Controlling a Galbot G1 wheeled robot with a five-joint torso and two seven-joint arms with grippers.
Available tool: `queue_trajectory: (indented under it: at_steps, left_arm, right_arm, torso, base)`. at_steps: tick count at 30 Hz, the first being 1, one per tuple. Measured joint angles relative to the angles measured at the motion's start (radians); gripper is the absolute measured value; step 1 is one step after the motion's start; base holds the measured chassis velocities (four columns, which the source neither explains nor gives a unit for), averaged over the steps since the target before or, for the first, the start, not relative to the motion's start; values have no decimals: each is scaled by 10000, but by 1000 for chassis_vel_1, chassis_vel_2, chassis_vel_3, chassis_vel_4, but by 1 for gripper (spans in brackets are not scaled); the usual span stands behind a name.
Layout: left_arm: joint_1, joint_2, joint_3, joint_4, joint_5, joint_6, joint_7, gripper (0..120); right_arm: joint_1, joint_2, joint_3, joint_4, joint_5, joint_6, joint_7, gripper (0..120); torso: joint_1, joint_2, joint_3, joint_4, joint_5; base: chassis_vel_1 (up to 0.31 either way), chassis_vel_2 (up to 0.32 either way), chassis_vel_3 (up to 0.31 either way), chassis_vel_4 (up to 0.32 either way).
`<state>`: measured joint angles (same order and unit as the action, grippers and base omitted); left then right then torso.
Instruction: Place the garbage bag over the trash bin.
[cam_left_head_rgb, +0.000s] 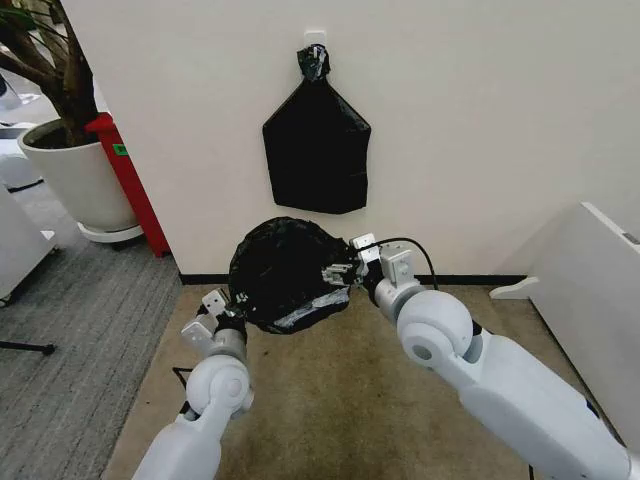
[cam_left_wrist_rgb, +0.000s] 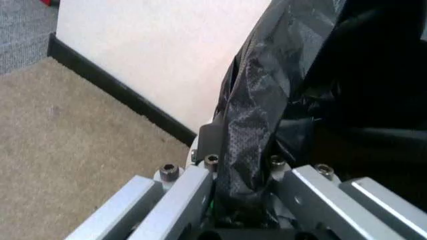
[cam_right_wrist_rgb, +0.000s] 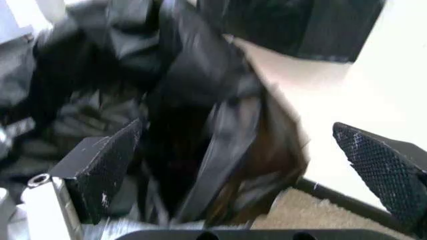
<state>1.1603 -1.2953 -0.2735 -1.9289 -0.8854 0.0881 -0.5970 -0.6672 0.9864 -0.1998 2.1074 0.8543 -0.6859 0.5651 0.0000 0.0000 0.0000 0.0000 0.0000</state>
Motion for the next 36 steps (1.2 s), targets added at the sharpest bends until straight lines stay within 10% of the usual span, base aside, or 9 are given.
queue_trajectory:
  at_steps: [36]
  left_arm:
    - [-43,-179,-284,-115,-339,-302,-78,1]
  right_arm:
    - [-1824,-177,-88,-230,-1204,-94,-411,100]
  torso:
    - [-1,0,0,-1,0]
  base:
    - [0,0,0,0]
